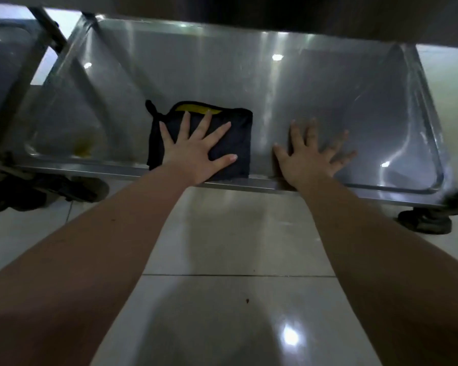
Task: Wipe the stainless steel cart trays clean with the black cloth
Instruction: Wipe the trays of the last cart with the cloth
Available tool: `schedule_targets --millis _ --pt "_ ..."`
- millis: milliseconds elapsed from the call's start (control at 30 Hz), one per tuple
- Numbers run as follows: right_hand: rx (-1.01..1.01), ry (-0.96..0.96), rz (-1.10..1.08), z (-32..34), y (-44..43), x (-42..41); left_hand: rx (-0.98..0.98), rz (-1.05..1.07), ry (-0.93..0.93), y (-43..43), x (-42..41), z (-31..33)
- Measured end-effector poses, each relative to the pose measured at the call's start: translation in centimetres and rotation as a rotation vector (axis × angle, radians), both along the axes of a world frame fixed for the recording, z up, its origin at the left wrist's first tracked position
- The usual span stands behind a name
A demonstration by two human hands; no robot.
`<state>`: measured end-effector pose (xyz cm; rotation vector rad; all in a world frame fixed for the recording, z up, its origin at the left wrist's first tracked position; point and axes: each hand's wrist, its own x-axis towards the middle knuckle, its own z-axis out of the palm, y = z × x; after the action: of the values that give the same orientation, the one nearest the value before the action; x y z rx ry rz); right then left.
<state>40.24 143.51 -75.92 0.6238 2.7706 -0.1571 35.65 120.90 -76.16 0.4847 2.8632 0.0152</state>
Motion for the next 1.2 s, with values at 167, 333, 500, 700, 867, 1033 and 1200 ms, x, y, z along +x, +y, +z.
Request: schedule_targets --millis 167,333,500,700,867,1033,1200 --pt "-0.118 0.128 0.26 -0.3 -8.0 -2.0 -0.024 0.082 0.028 -2.8 -0.1 -0.2" --pt "0.007 0.071 0.275 -1.9 -8.6 -2.1 -0.019 0.169 0.003 -11.0 -3.1 -0.4" --pt "0.027 0.073 0.271 -2.1 -9.0 -2.2 -0.036 0.15 0.039 -11.5 -3.7 -0.5" --pt "0.012 0.112 0.267 -2.4 -8.7 -1.9 -0.002 -0.005 0.044 -3.4 -1.7 -0.6" --pt "-0.007 0.107 0.264 -2.2 -8.6 -2.0 -0.016 0.016 0.075 -7.7 -2.4 -0.9" --pt "0.017 0.115 0.257 -2.4 -8.9 -2.1 -0.043 0.2 0.031 -16.5 -5.2 -0.5" --pt "0.042 0.111 0.261 -2.5 -9.2 -2.1 -0.027 0.206 0.023 -14.0 -4.5 -0.3"
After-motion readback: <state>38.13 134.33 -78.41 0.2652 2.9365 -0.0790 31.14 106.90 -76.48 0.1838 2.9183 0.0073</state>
